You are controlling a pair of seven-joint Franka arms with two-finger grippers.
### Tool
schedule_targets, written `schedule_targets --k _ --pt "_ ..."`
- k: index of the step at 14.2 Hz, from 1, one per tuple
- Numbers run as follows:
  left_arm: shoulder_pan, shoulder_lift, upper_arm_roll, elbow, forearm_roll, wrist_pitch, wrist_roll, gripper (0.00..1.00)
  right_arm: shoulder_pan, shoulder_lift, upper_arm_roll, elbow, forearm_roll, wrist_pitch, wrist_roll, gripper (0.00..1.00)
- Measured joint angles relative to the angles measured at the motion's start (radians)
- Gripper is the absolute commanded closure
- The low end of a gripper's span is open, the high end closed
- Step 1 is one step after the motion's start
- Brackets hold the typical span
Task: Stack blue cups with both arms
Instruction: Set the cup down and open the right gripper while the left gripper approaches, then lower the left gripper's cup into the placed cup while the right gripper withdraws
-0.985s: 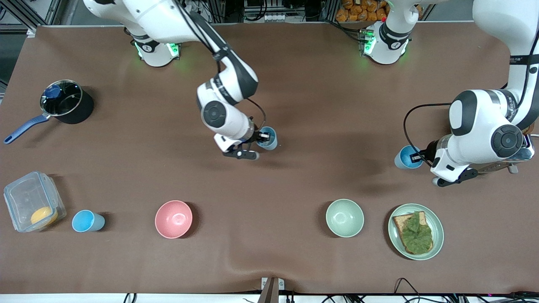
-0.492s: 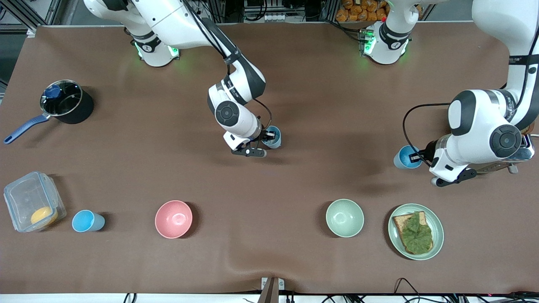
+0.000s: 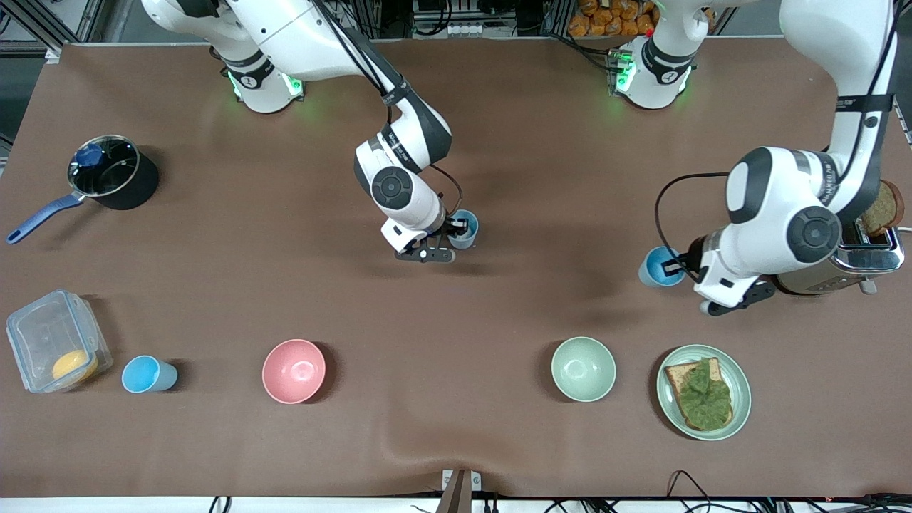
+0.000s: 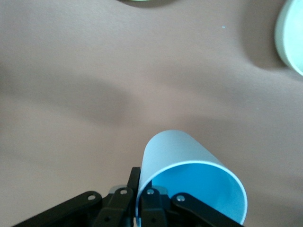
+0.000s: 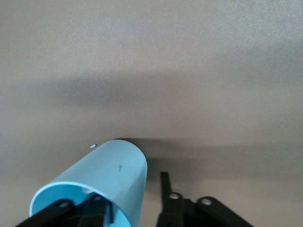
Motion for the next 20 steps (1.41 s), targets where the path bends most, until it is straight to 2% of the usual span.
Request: schedule_targets --k 3,8,10,13,17,19,20 --pt "0.0 0.0 -0.046 0.004 0.0 0.0 -0.061 1.0 -0.003 -0.021 -0.018 0.029 -0.001 -0.08 0.023 0.0" --pt "-0.004 0.0 -0.191 0.025 0.0 0.006 -0.226 1.0 -0.074 -0.16 -0.14 0.192 -0.013 -0.528 0.01 0.0" --pt "-0.032 0.0 -0.238 0.028 0.0 0.029 -0.309 1.0 -0.11 -0.208 -0.188 0.247 -0.041 -0.668 -0.067 0.0" --pt "-0.157 0.021 -0.25 0.046 0.0 0.062 -0.425 1.0 -0.157 -0.268 -0.276 0.284 -0.068 -0.81 -0.28 0.0" --pt "-0.323 0.115 -0.247 0.14 0.006 0.079 -0.562 1.0 -0.203 -0.358 -0.407 0.292 -0.139 -0.934 -0.525 0.0" --pt "-0.378 0.164 -0.246 0.183 0.033 0.094 -0.622 1.0 -0.227 -0.415 -0.412 0.293 -0.213 -0.956 -0.577 0.0" --pt "-0.401 0.185 -0.245 0.194 0.059 0.104 -0.65 1.0 -0.259 -0.445 -0.388 0.292 -0.235 -0.965 -0.583 0.0"
